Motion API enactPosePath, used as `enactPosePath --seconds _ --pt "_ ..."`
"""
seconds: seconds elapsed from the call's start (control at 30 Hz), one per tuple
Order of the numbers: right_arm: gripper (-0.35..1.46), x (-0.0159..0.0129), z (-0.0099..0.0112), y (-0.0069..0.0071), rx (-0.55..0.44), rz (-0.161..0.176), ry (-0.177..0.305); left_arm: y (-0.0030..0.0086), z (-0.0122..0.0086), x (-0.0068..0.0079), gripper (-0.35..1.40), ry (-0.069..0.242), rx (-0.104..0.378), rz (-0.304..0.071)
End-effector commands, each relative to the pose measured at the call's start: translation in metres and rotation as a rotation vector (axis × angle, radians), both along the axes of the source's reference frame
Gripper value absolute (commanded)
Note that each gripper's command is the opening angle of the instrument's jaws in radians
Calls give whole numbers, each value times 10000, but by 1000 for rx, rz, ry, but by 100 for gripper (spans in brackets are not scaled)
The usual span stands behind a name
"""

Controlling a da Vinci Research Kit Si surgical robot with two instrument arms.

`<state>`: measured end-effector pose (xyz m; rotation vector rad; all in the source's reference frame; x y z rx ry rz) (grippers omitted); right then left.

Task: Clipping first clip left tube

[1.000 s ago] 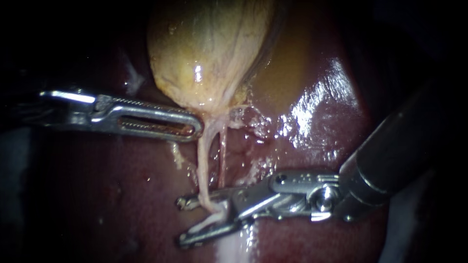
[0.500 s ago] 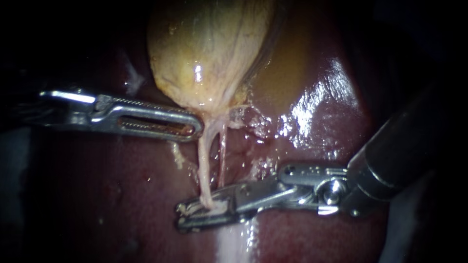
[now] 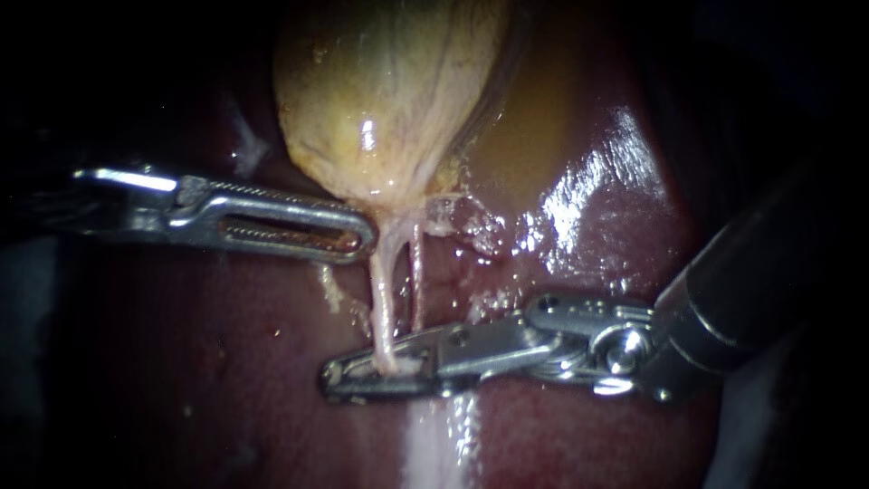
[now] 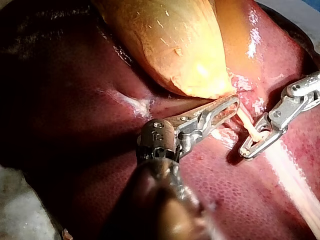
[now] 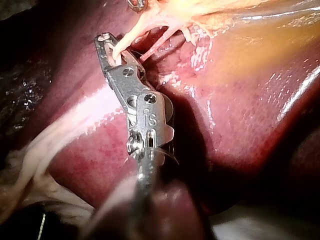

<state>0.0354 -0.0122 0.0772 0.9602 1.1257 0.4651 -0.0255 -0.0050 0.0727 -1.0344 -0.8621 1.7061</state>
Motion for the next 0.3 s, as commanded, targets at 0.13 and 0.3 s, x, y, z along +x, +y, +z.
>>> enactPosePath --seconds 0.13,0.3 --pt "-35 0 1 -1 6 -3 -2 0 0 0 -35 0 0 0" --pt "-35 0 1 -1 6 -3 -2 0 1 0 -35 0 0 1"
